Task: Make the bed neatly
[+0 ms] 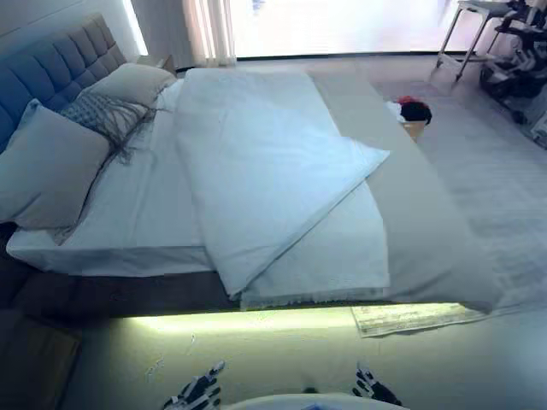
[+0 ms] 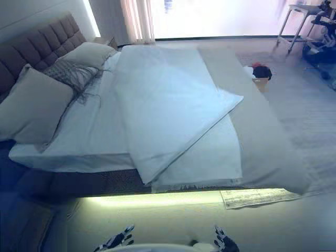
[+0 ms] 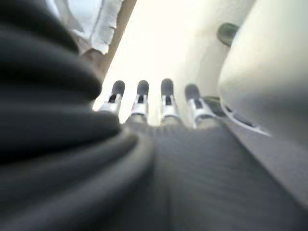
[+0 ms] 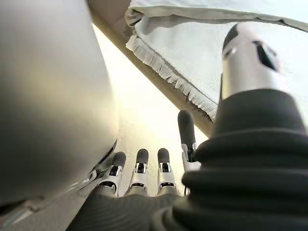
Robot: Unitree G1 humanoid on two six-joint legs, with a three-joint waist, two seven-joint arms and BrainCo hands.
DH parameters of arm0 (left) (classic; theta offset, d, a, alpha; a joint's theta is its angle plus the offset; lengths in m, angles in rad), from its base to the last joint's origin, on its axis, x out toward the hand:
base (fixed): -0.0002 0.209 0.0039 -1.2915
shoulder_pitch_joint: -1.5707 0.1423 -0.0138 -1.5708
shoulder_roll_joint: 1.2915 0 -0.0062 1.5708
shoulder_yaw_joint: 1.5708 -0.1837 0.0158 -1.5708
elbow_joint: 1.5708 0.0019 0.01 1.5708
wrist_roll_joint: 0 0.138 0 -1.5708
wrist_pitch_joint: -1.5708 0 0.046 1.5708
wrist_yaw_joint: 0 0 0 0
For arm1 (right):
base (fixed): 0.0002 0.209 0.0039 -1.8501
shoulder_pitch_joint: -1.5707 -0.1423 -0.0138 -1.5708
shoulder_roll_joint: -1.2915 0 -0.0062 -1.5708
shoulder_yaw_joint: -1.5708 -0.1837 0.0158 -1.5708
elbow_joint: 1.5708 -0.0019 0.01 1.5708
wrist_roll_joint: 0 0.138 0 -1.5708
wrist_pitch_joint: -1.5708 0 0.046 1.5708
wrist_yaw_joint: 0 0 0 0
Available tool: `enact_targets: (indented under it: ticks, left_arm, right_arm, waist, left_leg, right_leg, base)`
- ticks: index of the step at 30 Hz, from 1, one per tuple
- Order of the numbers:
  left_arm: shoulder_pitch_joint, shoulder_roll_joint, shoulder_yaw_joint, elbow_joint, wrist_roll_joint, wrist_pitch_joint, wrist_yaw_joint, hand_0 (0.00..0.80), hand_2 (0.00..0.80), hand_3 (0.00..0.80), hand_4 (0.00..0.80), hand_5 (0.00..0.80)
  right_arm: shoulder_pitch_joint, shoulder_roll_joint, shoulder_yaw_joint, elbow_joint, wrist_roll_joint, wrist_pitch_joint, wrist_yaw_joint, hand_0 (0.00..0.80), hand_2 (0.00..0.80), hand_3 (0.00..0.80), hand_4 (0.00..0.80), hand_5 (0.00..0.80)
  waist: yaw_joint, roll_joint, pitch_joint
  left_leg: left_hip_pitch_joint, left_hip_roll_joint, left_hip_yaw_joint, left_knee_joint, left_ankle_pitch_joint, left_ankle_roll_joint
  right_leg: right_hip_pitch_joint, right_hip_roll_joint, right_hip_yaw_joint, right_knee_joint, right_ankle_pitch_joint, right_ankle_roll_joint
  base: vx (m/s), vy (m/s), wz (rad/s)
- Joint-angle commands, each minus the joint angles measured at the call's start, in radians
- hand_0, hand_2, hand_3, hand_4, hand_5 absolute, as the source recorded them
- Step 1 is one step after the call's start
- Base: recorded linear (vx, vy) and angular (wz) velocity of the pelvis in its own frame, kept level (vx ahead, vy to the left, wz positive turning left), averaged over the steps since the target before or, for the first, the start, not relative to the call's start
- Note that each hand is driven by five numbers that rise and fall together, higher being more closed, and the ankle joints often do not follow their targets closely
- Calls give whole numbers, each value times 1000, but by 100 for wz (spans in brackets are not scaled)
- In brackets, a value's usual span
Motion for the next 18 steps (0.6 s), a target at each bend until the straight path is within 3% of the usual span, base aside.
enact_targets:
  ticks: [1,6,18]
  left_arm:
    - [-43,-33,30,69,4,37,17,0,0,0,0,0]
    - [-46,-37,33,69,-15,28,-21,0,0,0,0,0]
    - [-59,-34,20,87,42,66,70,0,0,0,0,0]
  right_arm:
    - [-91,10,-9,80,-1,-21,-2,0,0,0,0,0]
    - [-90,10,-11,79,-9,-20,-3,0,0,0,0,0]
    - [-97,14,13,74,-17,-18,-9,0,0,0,0,0]
  waist:
    - [-9,-16,-6]
    - [-7,-21,-7]
    - [-10,-25,-1]
  left_leg:
    - [-37,-66,-50,6,-21,49]
    - [-38,-66,-49,4,-22,49]
    - [-36,-62,-45,5,-20,49]
  right_leg:
    - [32,-34,-14,8,-23,81]
    - [31,-34,-15,6,-21,82]
    - [33,-32,-12,5,-20,81]
  base:
    - [0,0,0]
    - [0,0,0]
    - [0,0,0]
